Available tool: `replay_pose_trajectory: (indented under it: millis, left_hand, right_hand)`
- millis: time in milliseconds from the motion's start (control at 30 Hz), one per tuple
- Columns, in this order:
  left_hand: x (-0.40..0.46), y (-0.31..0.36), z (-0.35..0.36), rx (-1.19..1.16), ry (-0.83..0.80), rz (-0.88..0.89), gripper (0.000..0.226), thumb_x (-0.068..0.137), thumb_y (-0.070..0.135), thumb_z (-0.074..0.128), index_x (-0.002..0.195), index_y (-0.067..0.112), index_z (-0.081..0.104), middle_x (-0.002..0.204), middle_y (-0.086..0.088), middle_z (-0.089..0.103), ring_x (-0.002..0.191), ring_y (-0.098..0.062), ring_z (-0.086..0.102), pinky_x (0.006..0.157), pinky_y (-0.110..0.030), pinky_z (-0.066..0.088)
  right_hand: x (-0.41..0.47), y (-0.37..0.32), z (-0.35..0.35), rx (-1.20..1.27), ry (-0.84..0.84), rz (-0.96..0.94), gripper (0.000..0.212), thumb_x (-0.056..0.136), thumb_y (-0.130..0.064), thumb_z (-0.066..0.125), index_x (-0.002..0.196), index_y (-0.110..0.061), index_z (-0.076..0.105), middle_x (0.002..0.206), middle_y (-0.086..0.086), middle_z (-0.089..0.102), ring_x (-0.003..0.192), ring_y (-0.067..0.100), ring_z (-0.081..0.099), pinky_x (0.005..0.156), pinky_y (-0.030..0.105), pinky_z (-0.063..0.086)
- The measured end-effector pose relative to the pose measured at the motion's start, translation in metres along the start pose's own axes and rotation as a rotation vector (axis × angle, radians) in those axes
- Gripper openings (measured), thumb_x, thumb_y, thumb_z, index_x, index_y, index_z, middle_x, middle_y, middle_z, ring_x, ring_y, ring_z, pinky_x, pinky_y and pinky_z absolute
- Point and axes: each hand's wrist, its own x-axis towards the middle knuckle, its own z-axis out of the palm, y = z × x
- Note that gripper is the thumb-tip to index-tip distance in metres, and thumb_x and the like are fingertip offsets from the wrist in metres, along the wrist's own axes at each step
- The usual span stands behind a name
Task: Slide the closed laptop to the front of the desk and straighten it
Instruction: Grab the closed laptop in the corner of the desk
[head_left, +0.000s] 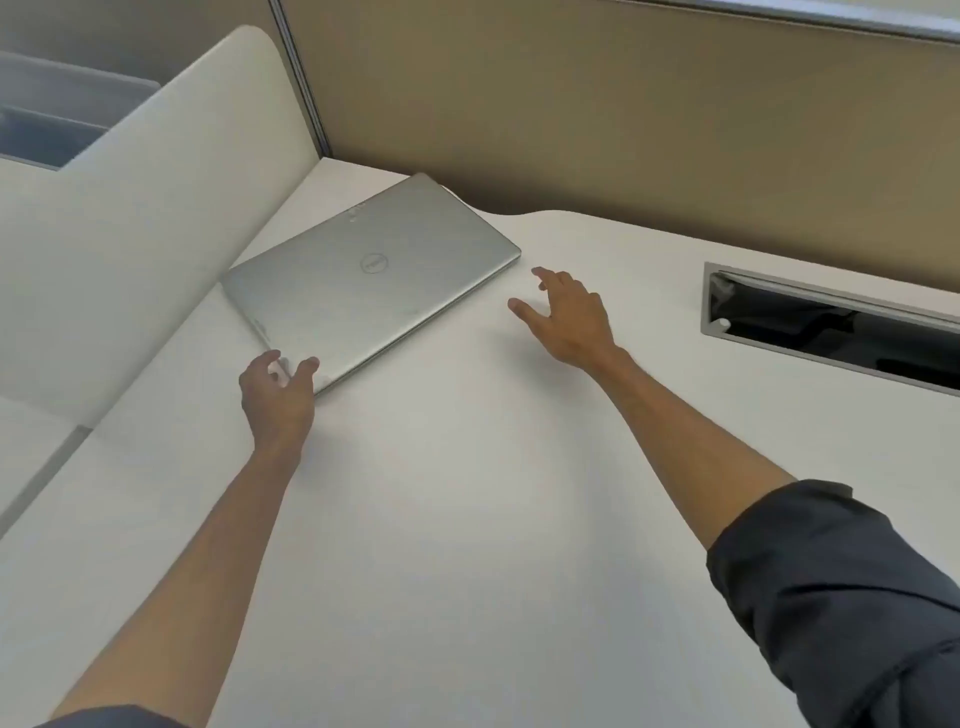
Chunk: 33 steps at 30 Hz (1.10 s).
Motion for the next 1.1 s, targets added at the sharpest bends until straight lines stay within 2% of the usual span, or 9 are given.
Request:
replay_pose_trajectory:
  millis: [233,367,433,533,667,833,967,1033,1100]
  left_hand:
    - [0.027,0.006,0.003,-0.024,-0.010,-0.079,0.059,0.084,0.038,0.068,0.136,0.017,0.051,0.137,-0.008,0.053,0.124,-0.024,0.052,0.096,-0.032,0.039]
    - [0.041,0.010,0.003,-0.009,-0.010,-0.118,0.062,0.081,0.038,0.068,0.136,0.016,0.049,0.127,-0.004,0.055,0.119,-0.034,0.056,0.097,-0.042,0.045]
    - [0.045,0.013,0.004,-0.007,0.000,-0.144,0.063,0.081,0.039,0.067,0.136,0.016,0.048,0.118,-0.002,0.054,0.118,-0.033,0.056,0.100,-0.047,0.048]
    - [0.053,0.018,0.005,-0.039,0.012,-0.210,0.066,0.078,0.040,0.068,0.135,0.011,0.050,0.122,-0.006,0.054,0.115,-0.029,0.055,0.102,-0.047,0.047]
    - [0.063,0.029,0.004,-0.172,0.001,-0.293,0.047,0.076,0.038,0.066,0.111,0.008,0.060,0.099,-0.007,0.048,0.083,-0.026,0.051,0.090,-0.043,0.051]
    - [0.072,0.028,0.001,-0.200,-0.002,-0.316,0.043,0.078,0.033,0.064,0.113,0.008,0.058,0.109,-0.009,0.055,0.098,-0.030,0.058,0.086,-0.043,0.054]
    - [0.079,0.030,0.002,-0.159,-0.034,-0.320,0.052,0.078,0.037,0.065,0.120,0.008,0.055,0.110,-0.008,0.053,0.094,-0.029,0.057,0.073,-0.038,0.053]
    - [0.084,0.030,0.003,-0.130,-0.045,-0.317,0.048,0.078,0.037,0.066,0.114,0.008,0.053,0.108,-0.009,0.052,0.089,-0.028,0.056,0.071,-0.037,0.051]
    - [0.087,0.029,0.005,-0.088,-0.033,-0.299,0.036,0.077,0.036,0.069,0.095,0.009,0.053,0.097,-0.008,0.050,0.079,-0.027,0.052,0.077,-0.040,0.051]
  right_hand:
    - [0.046,-0.010,0.010,0.125,-0.090,0.078,0.085,0.090,-0.065,0.047,0.155,-0.018,0.018,0.152,0.008,0.039,0.136,0.027,0.042,0.108,0.045,0.035]
    - [0.073,-0.011,0.008,0.148,-0.154,0.099,0.091,0.089,-0.066,0.048,0.157,-0.017,0.012,0.157,0.009,0.032,0.141,0.029,0.036,0.109,0.044,0.032]
    - [0.083,-0.011,0.009,0.124,-0.183,0.088,0.092,0.089,-0.067,0.047,0.156,-0.015,0.012,0.155,0.009,0.037,0.139,0.029,0.039,0.107,0.044,0.033]
    - [0.095,-0.011,0.012,0.088,-0.229,0.067,0.093,0.088,-0.069,0.046,0.156,-0.013,0.013,0.148,0.008,0.045,0.133,0.029,0.044,0.104,0.044,0.037]
    - [0.108,-0.015,0.018,0.059,-0.237,0.061,0.089,0.089,-0.069,0.046,0.152,-0.009,0.024,0.147,0.010,0.046,0.133,0.032,0.044,0.103,0.043,0.036]
    - [0.123,-0.022,0.029,0.001,-0.198,0.049,0.078,0.086,-0.070,0.049,0.136,-0.011,0.042,0.134,0.010,0.052,0.125,0.033,0.045,0.097,0.044,0.039]
    - [0.139,-0.030,0.035,-0.008,-0.180,0.133,0.078,0.089,-0.070,0.043,0.132,-0.005,0.048,0.135,0.014,0.045,0.126,0.038,0.040,0.097,0.045,0.036]
    - [0.147,-0.032,0.038,-0.001,-0.194,0.179,0.081,0.091,-0.069,0.038,0.139,-0.004,0.043,0.141,0.015,0.041,0.131,0.040,0.036,0.101,0.046,0.034]
    - [0.155,-0.032,0.040,0.025,-0.180,0.217,0.079,0.094,-0.066,0.035,0.142,-0.004,0.041,0.144,0.015,0.041,0.132,0.040,0.036,0.104,0.046,0.033]
